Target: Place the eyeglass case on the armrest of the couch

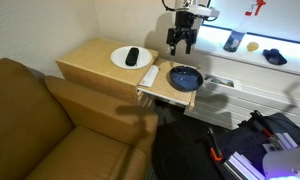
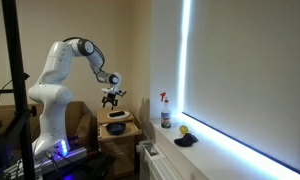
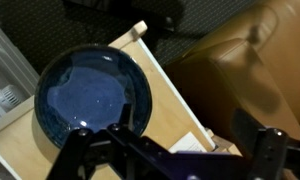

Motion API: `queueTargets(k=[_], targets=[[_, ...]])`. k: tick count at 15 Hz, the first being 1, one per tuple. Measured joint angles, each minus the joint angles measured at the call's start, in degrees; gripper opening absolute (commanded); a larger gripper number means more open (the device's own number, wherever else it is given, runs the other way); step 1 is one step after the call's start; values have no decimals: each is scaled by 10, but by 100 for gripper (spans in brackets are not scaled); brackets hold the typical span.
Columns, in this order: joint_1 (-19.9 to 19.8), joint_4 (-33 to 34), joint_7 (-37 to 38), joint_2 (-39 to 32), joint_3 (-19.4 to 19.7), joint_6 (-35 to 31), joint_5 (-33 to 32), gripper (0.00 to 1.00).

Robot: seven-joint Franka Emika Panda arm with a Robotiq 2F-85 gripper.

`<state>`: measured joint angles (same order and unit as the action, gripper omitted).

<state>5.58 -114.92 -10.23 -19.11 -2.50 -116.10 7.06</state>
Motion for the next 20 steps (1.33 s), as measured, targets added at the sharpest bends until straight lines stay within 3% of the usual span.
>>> queueTargets(k=[3, 5, 10, 13, 17, 20], targets=[[24, 87, 75, -72, -6, -14, -43, 100], [26, 125, 79, -96, -12, -10, -45, 100], [24, 137, 80, -102, -13, -6, -44, 100], [23, 159, 100, -139, -14, -41, -17, 100], [38, 252, 165, -222, -19, -100, -8, 100], [59, 326, 222, -277, -16, -105, -15, 100]])
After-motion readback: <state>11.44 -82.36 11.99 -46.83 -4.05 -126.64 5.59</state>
